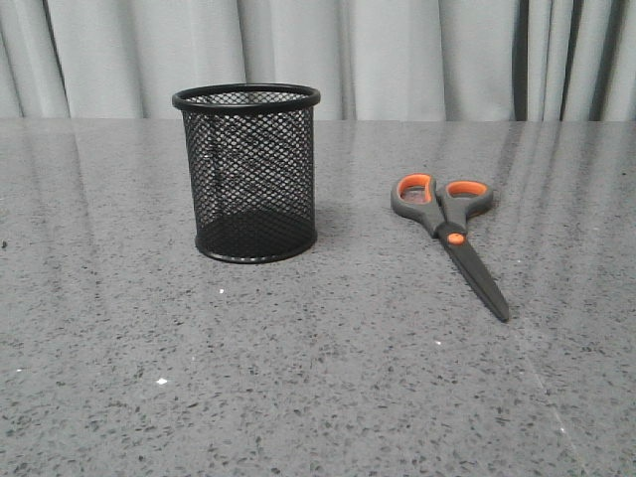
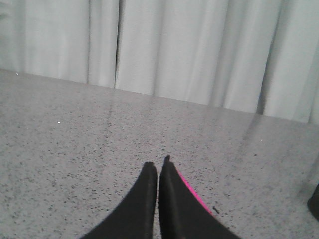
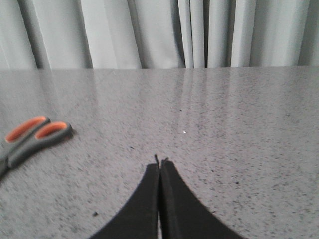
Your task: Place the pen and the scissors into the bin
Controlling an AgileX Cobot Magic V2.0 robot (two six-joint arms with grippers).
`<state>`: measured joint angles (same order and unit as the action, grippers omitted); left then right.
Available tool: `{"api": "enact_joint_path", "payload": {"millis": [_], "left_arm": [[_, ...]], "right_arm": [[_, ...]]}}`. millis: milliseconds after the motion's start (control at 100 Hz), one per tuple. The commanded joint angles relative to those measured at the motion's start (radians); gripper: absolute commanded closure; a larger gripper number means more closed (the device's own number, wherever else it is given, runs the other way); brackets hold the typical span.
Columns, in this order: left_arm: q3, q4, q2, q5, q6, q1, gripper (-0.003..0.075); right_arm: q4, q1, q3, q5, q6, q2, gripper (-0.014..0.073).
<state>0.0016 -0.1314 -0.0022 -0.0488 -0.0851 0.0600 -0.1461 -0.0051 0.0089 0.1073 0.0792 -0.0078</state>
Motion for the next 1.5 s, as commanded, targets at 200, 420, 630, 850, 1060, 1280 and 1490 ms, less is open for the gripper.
{"api": "enact_joint_path", "payload": {"millis": [200,420,630,850,1060,1280,1490], "left_arm": [[0.022,-0.384,-0.027,0.079,-0.005,-0.002,0.0742],[0.011,-0.546,-0.027,0.079,-0.005,-0.002,0.0742],[-0.051,-0.522,-0.012,0.026,-0.003,-0.002,0.0742],[-0.229,-0.344,0.131,-0.146,-0.002,-0.002,0.0742],[-0.499,-0.12,0.369,-0.395,0.007,-0.002,0.0742],[-0.701,-0.062,0.559,-0.63,0.007,-0.002,0.0742],[-0.76,-0.062,0.643,-0.722,0.007,-0.002,0.0741]], "right_arm": [[-0.283,-0.006,0.018,-0.184,0.003,-0.021,0.0669],[-0.491,-0.006,0.01,-0.187,0.003,-0.021,0.0669],[-0.503,-0.006,-0.061,-0.053,0.003,-0.001,0.0648],[-0.429,-0.006,-0.216,0.107,0.005,0.169,0.0648],[-0.289,-0.006,-0.427,0.322,0.005,0.446,0.0648],[-0.25,-0.006,-0.614,0.55,0.007,0.671,0.0648],[-0.25,-0.006,-0.707,0.613,0.007,0.757,0.0648]]}}
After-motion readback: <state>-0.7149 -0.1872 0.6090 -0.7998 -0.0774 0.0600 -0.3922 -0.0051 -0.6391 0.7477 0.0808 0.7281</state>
